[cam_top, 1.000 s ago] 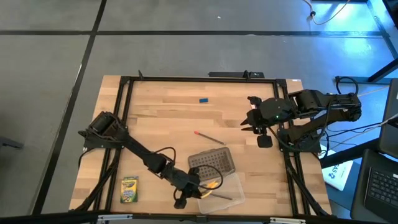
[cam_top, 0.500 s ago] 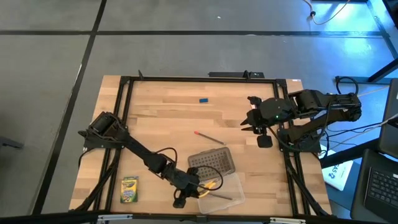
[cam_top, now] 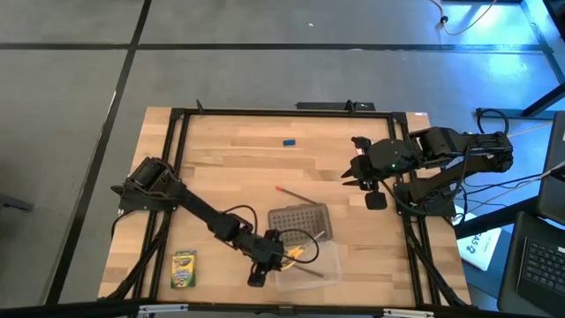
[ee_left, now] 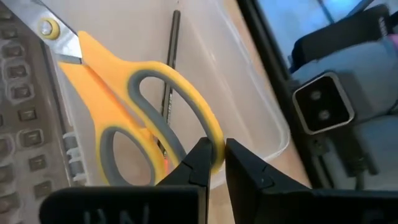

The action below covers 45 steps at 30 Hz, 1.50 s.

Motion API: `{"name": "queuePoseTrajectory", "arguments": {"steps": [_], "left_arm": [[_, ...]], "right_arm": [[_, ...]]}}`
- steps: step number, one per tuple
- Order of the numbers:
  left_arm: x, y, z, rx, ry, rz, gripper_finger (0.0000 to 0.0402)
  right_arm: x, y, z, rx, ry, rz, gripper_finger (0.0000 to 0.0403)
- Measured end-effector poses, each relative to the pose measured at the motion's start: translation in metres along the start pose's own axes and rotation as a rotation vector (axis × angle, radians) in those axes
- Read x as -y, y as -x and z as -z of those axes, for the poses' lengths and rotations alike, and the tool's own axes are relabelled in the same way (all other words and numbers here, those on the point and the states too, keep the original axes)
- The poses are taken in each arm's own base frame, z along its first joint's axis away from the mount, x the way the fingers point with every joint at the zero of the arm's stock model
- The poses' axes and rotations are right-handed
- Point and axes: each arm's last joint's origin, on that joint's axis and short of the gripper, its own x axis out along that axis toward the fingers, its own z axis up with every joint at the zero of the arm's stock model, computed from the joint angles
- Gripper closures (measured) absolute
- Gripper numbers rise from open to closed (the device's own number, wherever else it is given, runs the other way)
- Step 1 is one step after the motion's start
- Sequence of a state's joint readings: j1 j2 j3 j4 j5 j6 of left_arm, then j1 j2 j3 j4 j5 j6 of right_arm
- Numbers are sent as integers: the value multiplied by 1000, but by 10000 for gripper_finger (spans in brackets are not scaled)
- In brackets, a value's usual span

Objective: Pack school essentials
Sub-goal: Put the yellow scissors into the supply box

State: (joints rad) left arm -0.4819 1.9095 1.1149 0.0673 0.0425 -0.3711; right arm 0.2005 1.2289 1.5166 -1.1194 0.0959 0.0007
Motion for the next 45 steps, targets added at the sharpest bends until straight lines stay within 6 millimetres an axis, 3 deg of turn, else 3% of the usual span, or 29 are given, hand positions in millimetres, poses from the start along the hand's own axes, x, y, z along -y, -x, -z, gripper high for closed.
{"name": "queuePoseTrajectory", "arguments": {"steps": [22,38,45], "left_arm": [[4,0,7,-58,-361,-2,376],[3,0,7,-54,-356,-37,376],[1,0,7,-50,-331,-56,346]], "right_arm": [[0,0,0,0,13,0,313],[0,0,0,0,15,-1,313],[-3,0,0,3,81,-87,313]]}}
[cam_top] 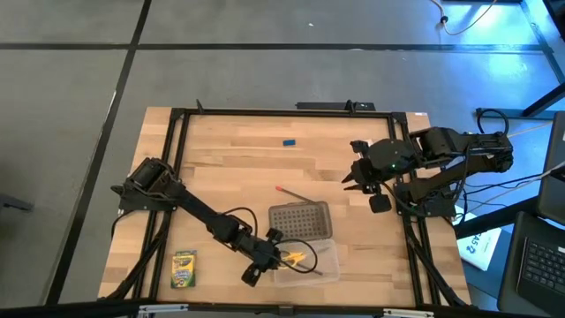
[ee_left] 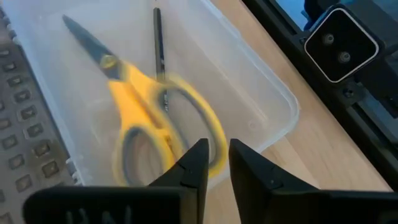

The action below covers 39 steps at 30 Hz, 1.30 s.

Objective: Pack school essentials
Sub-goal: Put the yellow scissors into the supply box, then put the crayon box into the supply box

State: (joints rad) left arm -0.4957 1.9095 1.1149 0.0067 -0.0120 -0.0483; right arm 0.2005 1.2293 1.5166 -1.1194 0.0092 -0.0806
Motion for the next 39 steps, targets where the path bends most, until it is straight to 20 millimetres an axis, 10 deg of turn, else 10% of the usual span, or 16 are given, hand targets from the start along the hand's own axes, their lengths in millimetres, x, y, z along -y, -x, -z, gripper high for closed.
{"name": "queuePoseTrajectory", "arguments": {"steps": [21,39], "left_arm": [[0,26,-5,-50,103,-2,313],[11,119,30,-563,977,-312,313]], "right_arm": [[-1,0,0,4,27,-38,313],[-1,0,-1,10,33,-37,313]]}}
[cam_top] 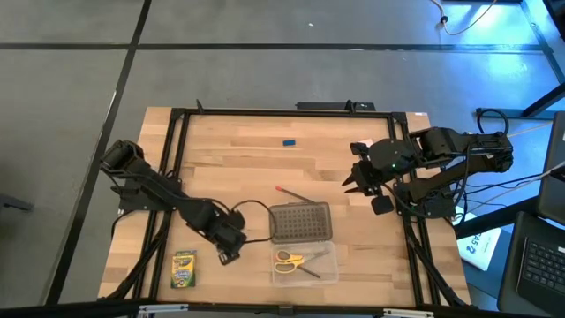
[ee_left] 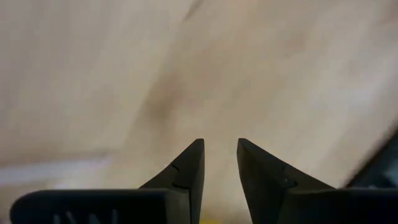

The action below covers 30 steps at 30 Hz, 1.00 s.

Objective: Pack school essentials
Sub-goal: Put the crayon box into the supply box

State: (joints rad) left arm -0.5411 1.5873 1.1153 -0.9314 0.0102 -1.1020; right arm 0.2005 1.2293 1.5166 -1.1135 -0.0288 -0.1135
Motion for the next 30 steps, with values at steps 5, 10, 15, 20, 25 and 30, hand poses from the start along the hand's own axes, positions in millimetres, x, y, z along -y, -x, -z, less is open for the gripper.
{"name": "queuePoseTrajectory", "arguments": {"steps": [5,10,15,20,25,30], "left_arm": [[-16,1,9,-81,62,-170,313],[-19,2,12,-105,53,-212,313],[-13,2,24,-113,109,-204,313],[-5,2,42,-158,174,-184,313],[10,1,61,-239,221,-90,313],[15,2,78,-264,386,-117,313]], "right_arm": [[0,0,-1,10,-1,1,313],[0,0,-1,9,-2,1,313],[0,-2,-2,3,-1,0,313],[0,-3,-2,1,0,0,313],[0,-3,-2,1,0,0,313],[0,-3,-2,1,0,0,313]]}}
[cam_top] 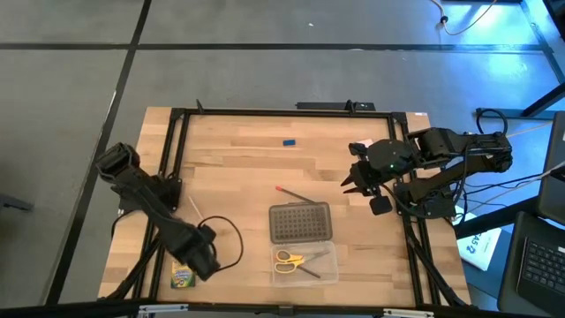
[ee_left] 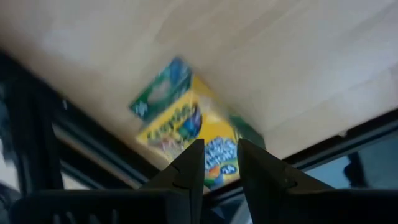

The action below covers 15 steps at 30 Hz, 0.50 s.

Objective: Pack school essentials
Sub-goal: Put the crayon box into the supply box

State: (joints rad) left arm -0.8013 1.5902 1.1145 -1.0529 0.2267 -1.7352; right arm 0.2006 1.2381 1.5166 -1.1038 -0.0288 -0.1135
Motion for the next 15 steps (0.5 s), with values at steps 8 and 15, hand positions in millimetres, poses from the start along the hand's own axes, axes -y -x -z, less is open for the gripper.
{"name": "queuePoseTrajectory", "arguments": {"steps": [8,15], "left_arm": [[1,-4,18,-16,175,36,313],[1,-5,24,-17,212,40,313]], "right_arm": [[0,0,0,0,24,0,313],[-1,-1,0,4,52,-46,313]]}}
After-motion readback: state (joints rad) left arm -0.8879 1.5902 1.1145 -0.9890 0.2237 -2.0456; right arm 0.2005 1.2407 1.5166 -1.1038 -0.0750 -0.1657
